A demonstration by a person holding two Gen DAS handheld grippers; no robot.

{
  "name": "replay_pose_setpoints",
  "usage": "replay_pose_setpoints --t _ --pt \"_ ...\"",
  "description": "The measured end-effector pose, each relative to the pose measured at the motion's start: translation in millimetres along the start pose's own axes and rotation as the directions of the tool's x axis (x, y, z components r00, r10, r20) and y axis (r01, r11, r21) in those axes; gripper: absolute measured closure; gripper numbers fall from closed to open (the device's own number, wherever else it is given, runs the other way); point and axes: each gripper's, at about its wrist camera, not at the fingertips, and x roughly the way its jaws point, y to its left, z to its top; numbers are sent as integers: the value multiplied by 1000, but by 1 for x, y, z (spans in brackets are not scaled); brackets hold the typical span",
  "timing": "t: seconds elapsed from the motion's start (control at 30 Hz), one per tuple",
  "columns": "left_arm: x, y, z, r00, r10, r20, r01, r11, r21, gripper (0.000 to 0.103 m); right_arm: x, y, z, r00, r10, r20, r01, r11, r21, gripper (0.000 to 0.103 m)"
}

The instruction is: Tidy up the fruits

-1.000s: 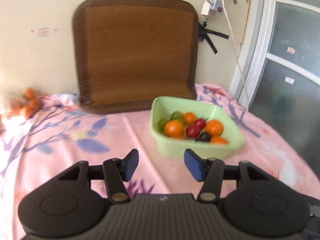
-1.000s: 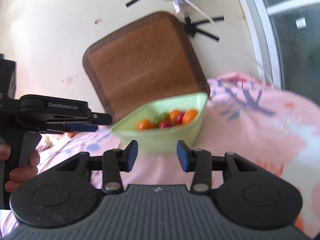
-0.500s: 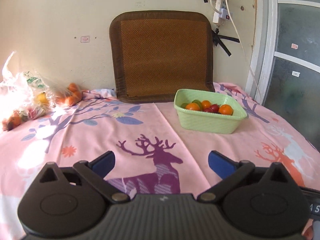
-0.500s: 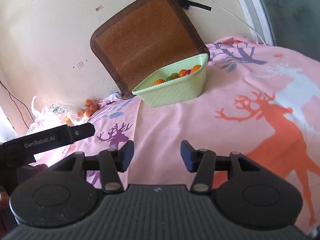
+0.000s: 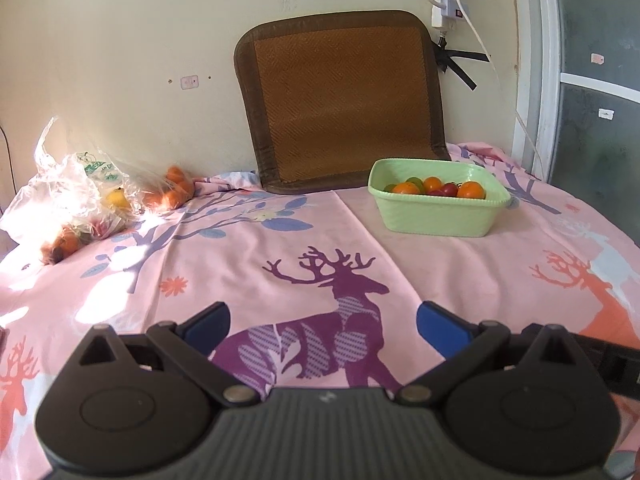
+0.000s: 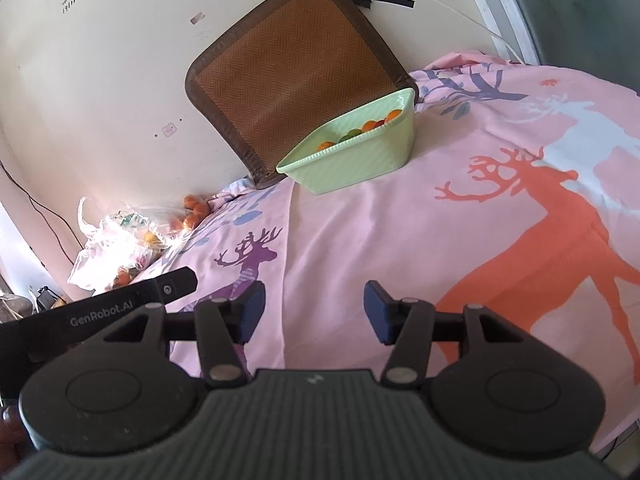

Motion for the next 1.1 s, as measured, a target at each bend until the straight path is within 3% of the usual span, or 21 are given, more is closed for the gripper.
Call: replay_pose_setpoints --t 0.23,0.53,1.1 --pt "-3 -7 -1 997 68 42 -71 996 61 0 -2 -4 1 1000 -6 25 6 1000 21 42" --pt "6 -12 -2 991 131 28 -134 985 107 0 1 -7 -1 1000 -16 23 15 999 34 41" --pt "7 -13 -1 988 154 27 -156 980 124 0 3 -8 0 999 -26 33 24 999 37 40"
